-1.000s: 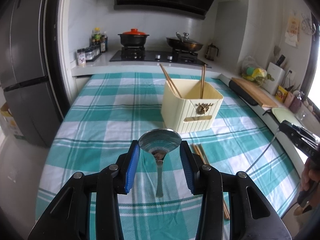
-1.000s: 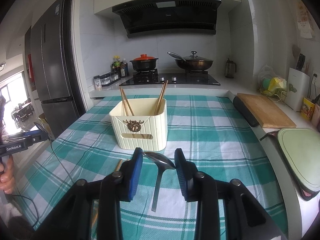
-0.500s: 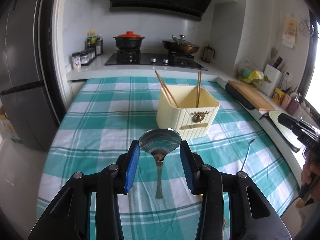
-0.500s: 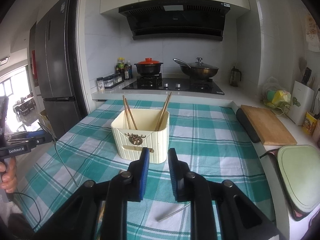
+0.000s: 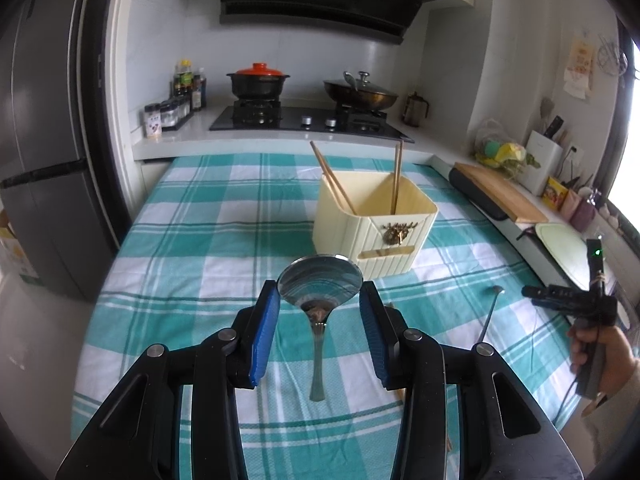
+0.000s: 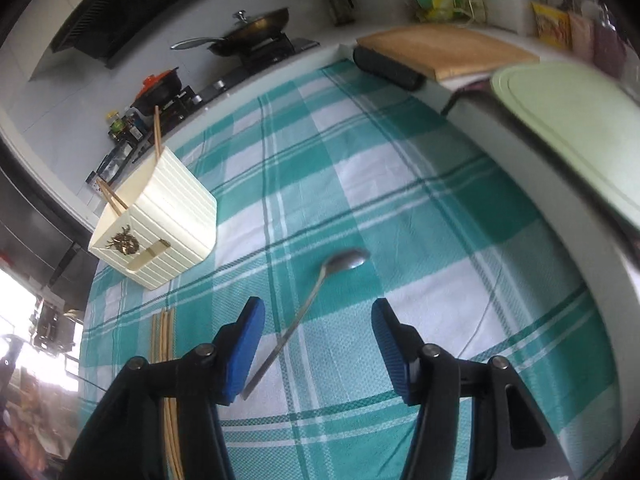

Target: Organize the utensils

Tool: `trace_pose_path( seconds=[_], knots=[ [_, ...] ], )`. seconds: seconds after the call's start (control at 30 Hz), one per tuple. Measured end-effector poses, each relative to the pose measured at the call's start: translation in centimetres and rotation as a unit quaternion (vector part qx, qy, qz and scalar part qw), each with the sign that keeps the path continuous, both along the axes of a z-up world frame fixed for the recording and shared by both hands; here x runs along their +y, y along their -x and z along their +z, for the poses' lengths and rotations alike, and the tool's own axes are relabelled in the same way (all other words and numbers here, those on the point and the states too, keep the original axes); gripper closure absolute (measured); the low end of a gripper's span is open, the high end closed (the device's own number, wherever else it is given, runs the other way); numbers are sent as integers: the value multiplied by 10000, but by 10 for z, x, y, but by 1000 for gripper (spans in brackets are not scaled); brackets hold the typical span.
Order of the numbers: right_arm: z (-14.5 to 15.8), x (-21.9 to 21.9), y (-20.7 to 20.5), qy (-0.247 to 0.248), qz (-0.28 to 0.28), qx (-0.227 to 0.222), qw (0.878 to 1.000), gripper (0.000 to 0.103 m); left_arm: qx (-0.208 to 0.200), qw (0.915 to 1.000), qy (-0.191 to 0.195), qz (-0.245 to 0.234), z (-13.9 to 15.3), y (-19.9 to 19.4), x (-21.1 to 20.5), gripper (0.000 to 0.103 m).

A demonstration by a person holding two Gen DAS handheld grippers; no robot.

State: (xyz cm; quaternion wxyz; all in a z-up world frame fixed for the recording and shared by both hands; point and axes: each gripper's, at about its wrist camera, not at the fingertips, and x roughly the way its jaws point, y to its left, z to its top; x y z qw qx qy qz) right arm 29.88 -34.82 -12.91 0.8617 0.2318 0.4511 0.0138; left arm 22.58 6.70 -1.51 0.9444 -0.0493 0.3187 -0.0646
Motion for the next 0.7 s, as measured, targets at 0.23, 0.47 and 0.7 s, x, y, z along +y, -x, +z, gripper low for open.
trace_pose_path(
  seconds=[0.23, 0.47, 0.7],
  knots=[
    [-40, -9, -26, -843, -623, 173, 9943, 45, 23, 10000, -55, 3, -1, 1, -1, 62],
    [-53, -31, -46, -1531, -994, 155, 9831, 61, 92, 9999, -70, 9, -5, -3, 0, 62],
    [-32, -12, -51, -1289, -395, -208, 9907, 102, 121, 9999, -64, -8, -7, -4, -2, 62]
  ],
)
